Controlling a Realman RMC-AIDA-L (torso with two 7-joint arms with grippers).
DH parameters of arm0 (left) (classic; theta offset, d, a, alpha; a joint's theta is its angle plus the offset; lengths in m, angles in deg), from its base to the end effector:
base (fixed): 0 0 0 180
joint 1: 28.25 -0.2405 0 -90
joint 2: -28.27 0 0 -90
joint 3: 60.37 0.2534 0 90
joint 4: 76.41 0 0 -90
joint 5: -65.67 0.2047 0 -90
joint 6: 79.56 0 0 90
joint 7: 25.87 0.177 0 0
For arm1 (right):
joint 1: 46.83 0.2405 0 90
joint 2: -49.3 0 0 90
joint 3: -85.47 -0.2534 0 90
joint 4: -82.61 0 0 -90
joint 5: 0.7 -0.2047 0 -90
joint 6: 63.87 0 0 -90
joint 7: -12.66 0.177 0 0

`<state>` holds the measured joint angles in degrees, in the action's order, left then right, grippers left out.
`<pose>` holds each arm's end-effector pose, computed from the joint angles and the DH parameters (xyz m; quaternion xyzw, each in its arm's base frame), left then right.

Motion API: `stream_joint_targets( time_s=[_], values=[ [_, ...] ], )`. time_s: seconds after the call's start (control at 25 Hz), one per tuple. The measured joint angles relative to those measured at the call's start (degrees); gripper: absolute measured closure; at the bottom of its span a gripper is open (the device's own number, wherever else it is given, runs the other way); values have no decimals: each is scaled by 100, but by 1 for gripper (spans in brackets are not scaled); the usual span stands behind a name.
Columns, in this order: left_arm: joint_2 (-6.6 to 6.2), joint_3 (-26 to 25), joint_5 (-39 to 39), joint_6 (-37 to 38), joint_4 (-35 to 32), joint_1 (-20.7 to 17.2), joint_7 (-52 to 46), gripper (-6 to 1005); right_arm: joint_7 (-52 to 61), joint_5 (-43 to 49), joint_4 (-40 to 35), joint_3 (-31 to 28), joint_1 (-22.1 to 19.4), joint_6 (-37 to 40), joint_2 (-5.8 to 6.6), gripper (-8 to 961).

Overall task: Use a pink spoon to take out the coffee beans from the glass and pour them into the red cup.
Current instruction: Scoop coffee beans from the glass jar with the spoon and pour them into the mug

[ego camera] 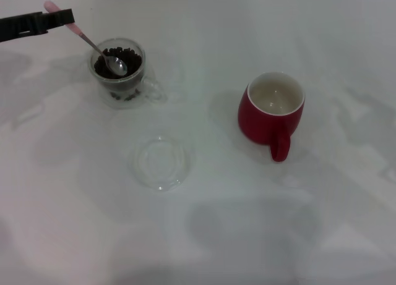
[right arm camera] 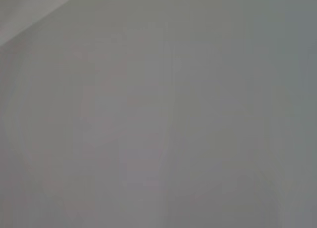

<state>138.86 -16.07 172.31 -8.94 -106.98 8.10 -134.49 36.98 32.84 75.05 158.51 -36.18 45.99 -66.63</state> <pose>-0.2613 0.4149 0.0207 -0.8315 -0.4471 -0.2523 0.2124 0.2837 0.2330 0.0370 -0.7267 0.0565 0.4963 0.4716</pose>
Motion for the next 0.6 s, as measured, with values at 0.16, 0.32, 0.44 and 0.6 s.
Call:
stream_joint_targets(
  time_s=[0.16, 0.32, 0.44, 0.6],
  values=[
    [55, -17, 3, -114, 31, -7, 0, 875, 61, -14, 0, 0, 5, -13, 0, 608],
    [167, -50, -173, -271, 63, -91, -2, 875, 66, -19, 0, 0, 18, -88, 1, 608],
    [236, -51, -338, -312, 165, -149, -28, 875, 66, -22, 0, 0, 42, -139, 8, 608],
    [258, -53, -719, -320, 494, -234, -69, 875, 66, -31, -7, -4, 72, -163, 25, 608]
  ],
)
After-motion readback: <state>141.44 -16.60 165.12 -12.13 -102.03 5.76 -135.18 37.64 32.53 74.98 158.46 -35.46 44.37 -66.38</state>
